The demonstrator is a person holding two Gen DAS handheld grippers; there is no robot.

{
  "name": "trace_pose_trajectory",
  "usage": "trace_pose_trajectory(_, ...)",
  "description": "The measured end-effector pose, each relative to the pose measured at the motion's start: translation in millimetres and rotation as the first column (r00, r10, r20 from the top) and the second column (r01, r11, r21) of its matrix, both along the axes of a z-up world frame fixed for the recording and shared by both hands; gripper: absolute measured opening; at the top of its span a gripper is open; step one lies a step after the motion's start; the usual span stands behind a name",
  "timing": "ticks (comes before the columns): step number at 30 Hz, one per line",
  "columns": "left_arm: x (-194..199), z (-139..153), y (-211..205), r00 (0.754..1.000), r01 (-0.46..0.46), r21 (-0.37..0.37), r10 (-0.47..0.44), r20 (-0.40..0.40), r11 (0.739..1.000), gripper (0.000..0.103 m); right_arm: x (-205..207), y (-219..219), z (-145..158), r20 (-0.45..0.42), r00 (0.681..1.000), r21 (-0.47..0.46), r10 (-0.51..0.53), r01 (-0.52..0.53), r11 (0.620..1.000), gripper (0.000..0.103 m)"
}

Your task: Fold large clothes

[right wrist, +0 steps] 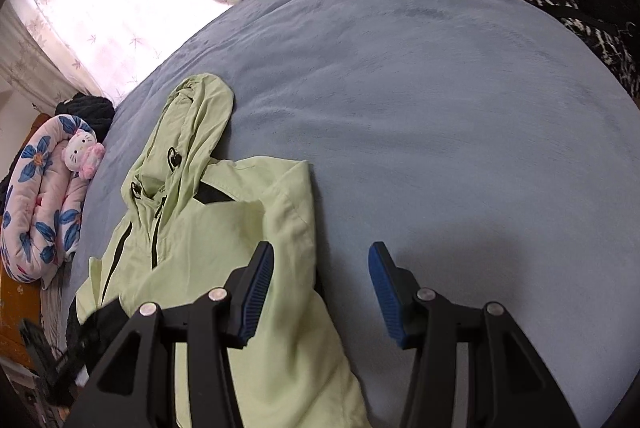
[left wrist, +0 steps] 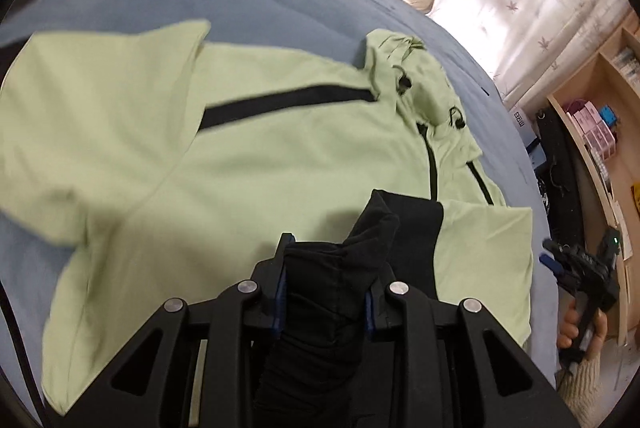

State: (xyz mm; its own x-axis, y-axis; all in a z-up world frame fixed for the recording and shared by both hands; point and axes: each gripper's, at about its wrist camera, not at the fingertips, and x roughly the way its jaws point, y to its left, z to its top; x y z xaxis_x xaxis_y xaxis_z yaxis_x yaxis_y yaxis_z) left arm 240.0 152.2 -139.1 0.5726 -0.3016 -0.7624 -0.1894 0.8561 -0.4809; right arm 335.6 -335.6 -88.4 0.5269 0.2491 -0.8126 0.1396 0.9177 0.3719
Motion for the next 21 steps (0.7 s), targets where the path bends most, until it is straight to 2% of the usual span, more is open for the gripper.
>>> trace_pose_trajectory(5,-23.1,6.1,0.5,0.999,-0.031,-0.064,0.031,0.006,0.997,0.026,20.5,20.4,1.4,-0.011,0.999,-0.026,0.032,-0.032,0.999,0.050)
trace_pose_trajectory(11,-42.4,15.3,-15.2,1.000,-0.017,0.005,0.017,0.003,1.000,0.026,46.6,45.5,-4.2,-0.047,0.996,-0.026,0.078,-0.079,0.996,0.050)
trace_pose_trajectory(13,-44.9,14.3,-17.7,1.000,-0.009,0.021,0.009,-0.008,1.000,0.026,55.8,55.4,-13.8,-0.091,0.990,-0.022,0.106,-0.108,0.994,0.050)
trace_pose_trajectory(16,-42.4,12.9,-15.9,1.000,-0.015,0.043,0.016,-0.023,0.999,0.026,66.6,62.9,-29.0,-0.156,0.984,-0.086,0.089,-0.103,0.991,0.050)
trace_pose_trajectory(21,-34.2,4.3,-10.0,0.998,-0.029,0.036,0.031,-0.051,0.999,0.026,77.0,59.7,-41.7,-0.188,0.981,-0.185,0.042,-0.077,0.980,0.050)
